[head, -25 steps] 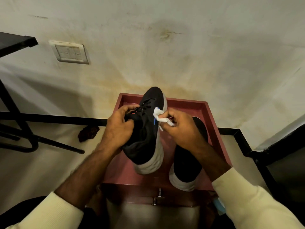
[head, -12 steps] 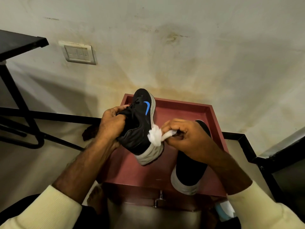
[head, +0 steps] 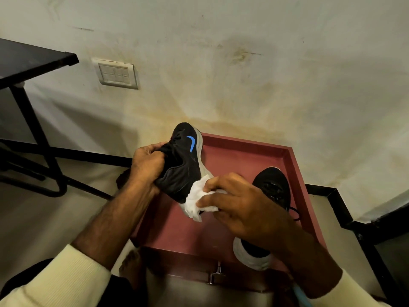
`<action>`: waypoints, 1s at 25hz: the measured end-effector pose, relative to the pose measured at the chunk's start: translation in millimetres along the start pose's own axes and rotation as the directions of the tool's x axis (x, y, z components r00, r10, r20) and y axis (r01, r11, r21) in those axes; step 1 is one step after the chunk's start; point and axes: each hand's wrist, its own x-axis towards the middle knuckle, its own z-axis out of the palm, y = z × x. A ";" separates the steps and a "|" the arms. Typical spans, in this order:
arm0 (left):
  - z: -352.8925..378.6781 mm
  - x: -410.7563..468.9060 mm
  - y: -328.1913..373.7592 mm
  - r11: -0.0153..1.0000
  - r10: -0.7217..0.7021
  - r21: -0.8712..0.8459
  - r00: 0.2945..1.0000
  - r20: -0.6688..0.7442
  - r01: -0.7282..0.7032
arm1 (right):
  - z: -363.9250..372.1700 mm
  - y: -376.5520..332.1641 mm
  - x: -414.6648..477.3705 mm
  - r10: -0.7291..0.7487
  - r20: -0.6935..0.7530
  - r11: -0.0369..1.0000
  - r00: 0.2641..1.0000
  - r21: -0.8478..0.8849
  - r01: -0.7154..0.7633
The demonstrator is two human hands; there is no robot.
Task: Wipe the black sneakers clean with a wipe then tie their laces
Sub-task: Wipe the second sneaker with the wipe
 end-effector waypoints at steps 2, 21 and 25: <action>1.8 0.2 -3.0 1.000 -0.008 0.008 1.000 -0.008 0.008 | 7.8 -4.0 -0.6 -0.064 0.023 0.996 0.998 -0.055 0.065; 3.0 -9.6 7.8 0.996 0.031 0.077 0.958 0.284 -0.055 | -4.7 14.7 -4.1 0.356 -0.333 0.926 0.873 0.252 -0.282; 5.4 -26.5 9.4 0.987 0.058 0.096 0.842 0.536 -0.129 | -5.2 25.8 -0.6 0.432 -0.441 0.900 0.787 0.154 -0.407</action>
